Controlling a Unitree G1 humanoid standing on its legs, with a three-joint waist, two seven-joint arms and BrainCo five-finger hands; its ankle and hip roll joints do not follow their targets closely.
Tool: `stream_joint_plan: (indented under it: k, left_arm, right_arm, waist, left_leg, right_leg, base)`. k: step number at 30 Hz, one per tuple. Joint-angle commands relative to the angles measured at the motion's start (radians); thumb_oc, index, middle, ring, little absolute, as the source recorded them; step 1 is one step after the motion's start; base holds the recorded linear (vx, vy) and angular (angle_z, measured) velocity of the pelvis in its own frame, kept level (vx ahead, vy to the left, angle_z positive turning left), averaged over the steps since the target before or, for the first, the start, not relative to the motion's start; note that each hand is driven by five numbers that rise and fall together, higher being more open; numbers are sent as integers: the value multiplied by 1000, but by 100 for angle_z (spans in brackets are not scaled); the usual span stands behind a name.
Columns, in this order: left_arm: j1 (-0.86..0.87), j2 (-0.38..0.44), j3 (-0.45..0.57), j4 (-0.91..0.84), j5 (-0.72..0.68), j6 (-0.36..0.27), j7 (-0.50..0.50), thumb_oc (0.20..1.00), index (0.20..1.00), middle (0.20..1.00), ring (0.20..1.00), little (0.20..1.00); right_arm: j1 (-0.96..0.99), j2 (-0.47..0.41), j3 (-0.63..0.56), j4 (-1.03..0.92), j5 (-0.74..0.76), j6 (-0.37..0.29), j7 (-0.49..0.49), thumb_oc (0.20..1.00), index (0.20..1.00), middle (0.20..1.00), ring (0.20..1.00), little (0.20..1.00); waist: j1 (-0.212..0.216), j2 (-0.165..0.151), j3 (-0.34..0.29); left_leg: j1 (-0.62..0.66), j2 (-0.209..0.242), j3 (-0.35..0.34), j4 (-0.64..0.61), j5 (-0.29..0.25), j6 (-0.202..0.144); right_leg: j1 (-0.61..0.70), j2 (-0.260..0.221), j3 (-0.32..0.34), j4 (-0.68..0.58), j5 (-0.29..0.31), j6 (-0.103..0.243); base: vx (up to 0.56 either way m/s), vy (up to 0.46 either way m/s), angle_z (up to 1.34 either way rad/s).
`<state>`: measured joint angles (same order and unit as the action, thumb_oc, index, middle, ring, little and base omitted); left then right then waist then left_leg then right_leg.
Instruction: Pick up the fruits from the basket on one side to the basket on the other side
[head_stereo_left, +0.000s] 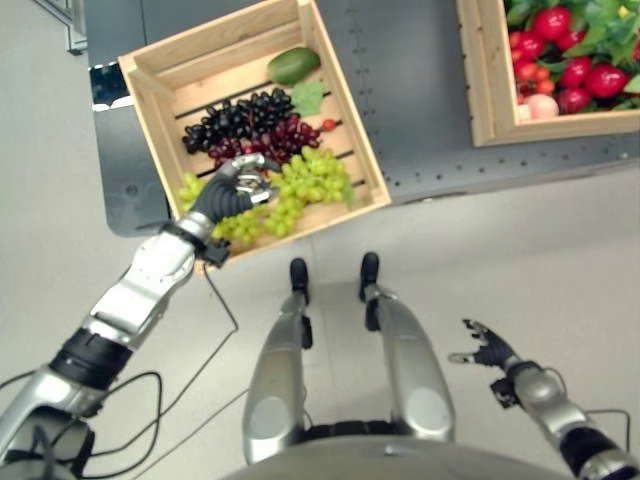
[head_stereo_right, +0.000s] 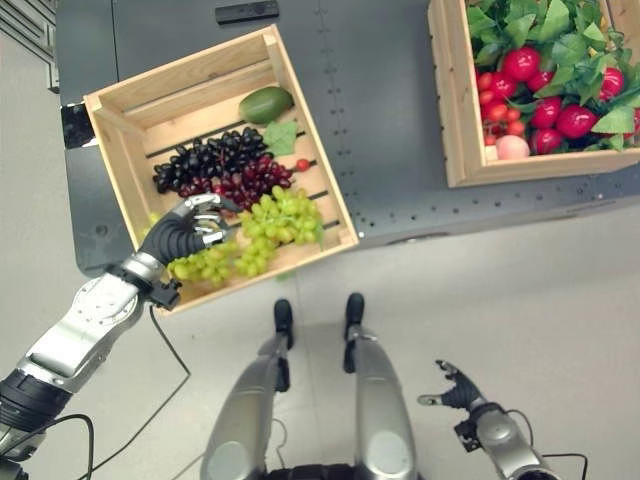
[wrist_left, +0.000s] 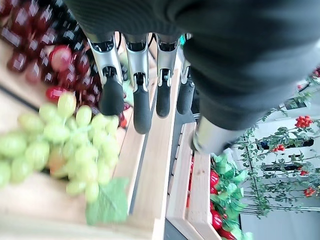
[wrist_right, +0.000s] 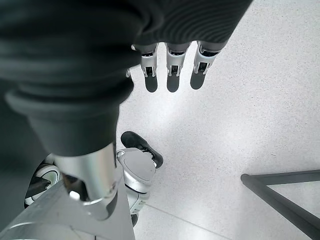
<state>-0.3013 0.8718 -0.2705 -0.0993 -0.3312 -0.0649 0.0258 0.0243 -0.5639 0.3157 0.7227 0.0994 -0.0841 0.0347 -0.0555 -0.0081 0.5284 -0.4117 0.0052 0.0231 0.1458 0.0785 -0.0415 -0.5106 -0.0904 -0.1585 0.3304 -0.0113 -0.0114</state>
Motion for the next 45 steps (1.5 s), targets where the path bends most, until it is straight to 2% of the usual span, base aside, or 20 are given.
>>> stream_joint_plan:
  k: [1, 5, 11, 29, 37, 45]
  left_arm:
    - [-1, -3, 56, -49, 149, -50, 40, 1000, 1000, 1000, 1000, 1000]
    - [-34, -5, 42, -15, 263, -37, 50, 1000, 1000, 1000, 1000, 1000]
    - [-101, -25, -6, 59, 360, -7, 54, 1000, 1000, 1000, 1000, 1000]
    - [-249, -110, -160, 276, 470, 57, 79, 1000, 1000, 1000, 1000, 1000]
    - [-309, -189, -234, 459, 545, 104, 97, 1000, 1000, 1000, 1000, 1000]
    - [-352, -226, -281, 570, 610, 123, 120, 1000, 1000, 1000, 1000, 1000]
  right_arm:
    - [79, -25, -7, -10, 1, -29, -3, 1000, 1000, 1000, 1000, 1000]
    - [78, -27, -5, -20, 7, -32, -7, 1000, 1000, 1000, 1000, 1000]
    - [70, -28, 5, -21, 3, -24, -18, 1000, 1000, 1000, 1000, 1000]
    - [57, -40, 23, -59, 25, -14, -32, 1000, 1000, 1000, 1000, 1000]
    - [54, -52, 35, -94, 39, -15, -44, 1000, 1000, 1000, 1000, 1000]
    - [48, -60, 49, -126, 58, -29, -57, 1000, 1000, 1000, 1000, 1000]
  waist:
    - [-10, -2, -64]
    - [-11, -2, -62]
    - [-16, -4, -53]
    - [-36, -16, -18]
    - [-49, -34, -9]
    - [-57, -51, -8]
  left_leg:
    - [-11, -56, -2, 39, -64, 39]
    - [-16, -55, -2, 38, -62, 41]
    - [-21, -55, 1, 36, -61, 43]
    - [-56, -53, 10, 44, -51, 48]
    - [-89, -49, 15, 71, -54, 49]
    - [-125, -44, 16, 88, -57, 48]
  right_leg:
    - [32, 28, 1, -42, 0, 75]
    - [28, 28, 1, -41, -1, 76]
    - [21, 28, 4, -41, 3, 77]
    - [-20, 31, 9, -28, 10, 76]
    - [-49, 35, 14, -14, 11, 74]
    - [-76, 38, 17, -6, 11, 73]
  base:
    - [0, 0, 0]
    - [0, 0, 0]
    - [0, 0, 0]
    - [0, 0, 0]
    - [0, 0, 0]
    - [1, -3, -1]
